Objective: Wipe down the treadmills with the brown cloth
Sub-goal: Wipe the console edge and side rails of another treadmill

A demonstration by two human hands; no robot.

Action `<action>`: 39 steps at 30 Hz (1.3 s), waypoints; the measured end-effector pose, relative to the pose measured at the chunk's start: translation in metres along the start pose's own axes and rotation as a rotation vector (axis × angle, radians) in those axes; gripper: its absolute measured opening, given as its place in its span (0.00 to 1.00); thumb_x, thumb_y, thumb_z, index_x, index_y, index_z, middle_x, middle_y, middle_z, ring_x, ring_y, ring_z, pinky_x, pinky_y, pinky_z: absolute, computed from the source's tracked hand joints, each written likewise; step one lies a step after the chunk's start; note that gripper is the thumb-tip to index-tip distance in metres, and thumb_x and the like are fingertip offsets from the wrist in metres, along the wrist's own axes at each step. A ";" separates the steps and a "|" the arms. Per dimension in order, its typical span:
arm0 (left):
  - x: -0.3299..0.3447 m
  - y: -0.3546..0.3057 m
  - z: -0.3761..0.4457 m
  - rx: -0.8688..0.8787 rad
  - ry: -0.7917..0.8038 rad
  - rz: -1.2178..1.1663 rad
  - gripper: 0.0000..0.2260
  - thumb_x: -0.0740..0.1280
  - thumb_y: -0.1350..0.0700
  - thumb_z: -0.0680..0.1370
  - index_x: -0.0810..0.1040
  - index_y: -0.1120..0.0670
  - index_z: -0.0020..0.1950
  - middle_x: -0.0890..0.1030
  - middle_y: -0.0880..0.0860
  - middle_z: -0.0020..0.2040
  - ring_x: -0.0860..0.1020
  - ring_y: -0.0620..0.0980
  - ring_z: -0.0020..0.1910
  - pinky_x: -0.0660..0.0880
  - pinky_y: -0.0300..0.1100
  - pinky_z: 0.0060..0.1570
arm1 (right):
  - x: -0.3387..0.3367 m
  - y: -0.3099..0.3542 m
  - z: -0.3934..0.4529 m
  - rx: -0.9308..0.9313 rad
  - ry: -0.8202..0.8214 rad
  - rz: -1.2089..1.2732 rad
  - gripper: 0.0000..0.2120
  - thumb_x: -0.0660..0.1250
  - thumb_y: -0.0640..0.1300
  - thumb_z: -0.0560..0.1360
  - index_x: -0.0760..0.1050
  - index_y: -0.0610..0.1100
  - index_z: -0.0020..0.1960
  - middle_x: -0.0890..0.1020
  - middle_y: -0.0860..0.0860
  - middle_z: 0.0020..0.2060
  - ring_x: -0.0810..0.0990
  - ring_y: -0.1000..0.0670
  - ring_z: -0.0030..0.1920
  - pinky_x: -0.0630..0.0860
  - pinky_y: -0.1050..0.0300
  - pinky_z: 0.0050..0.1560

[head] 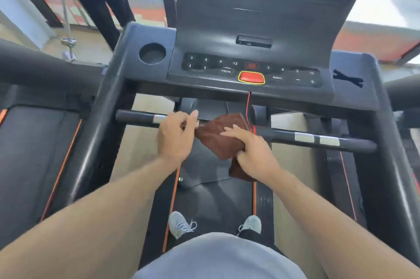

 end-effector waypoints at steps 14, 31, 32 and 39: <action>0.193 -0.078 -0.136 -0.841 0.310 -0.775 0.12 0.73 0.48 0.77 0.85 0.54 0.55 0.87 0.55 0.52 0.84 0.54 0.50 0.77 0.55 0.61 | -0.108 -0.070 -0.095 -0.019 -0.100 0.448 0.37 0.59 0.26 0.63 0.82 0.54 0.64 0.82 0.65 0.62 0.77 0.59 0.67 0.73 0.58 0.69; 0.209 -0.116 0.009 0.406 0.558 0.654 0.28 0.53 0.41 0.85 0.54 0.46 0.84 0.86 0.55 0.47 0.79 0.61 0.61 0.65 0.46 0.64 | -0.087 -0.121 -0.005 -0.040 0.196 -0.730 0.57 0.82 0.57 0.65 0.52 0.48 0.83 0.62 0.45 0.80 0.58 0.38 0.81 0.51 0.39 0.81; 0.206 -0.110 0.010 0.503 0.533 0.662 0.28 0.51 0.41 0.84 0.60 0.50 0.83 0.86 0.56 0.42 0.80 0.62 0.60 0.63 0.43 0.64 | -0.081 -0.125 0.004 -0.028 0.191 -0.715 0.52 0.82 0.57 0.65 0.58 0.48 0.80 0.71 0.46 0.75 0.67 0.40 0.76 0.58 0.41 0.78; 0.209 -0.094 0.010 0.620 0.513 0.565 0.26 0.56 0.55 0.80 0.64 0.51 0.80 0.83 0.51 0.44 0.77 0.58 0.55 0.72 0.52 0.63 | -0.081 -0.121 0.052 0.082 0.394 -0.667 0.24 0.78 0.59 0.65 0.78 0.49 0.55 0.82 0.51 0.42 0.78 0.45 0.40 0.75 0.54 0.42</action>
Point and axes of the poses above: each hand's wrist, its own z-axis towards the middle knuckle, its own x-axis out of the palm, y = z × x, the point moved 10 cm from there along z, towards the middle knuckle
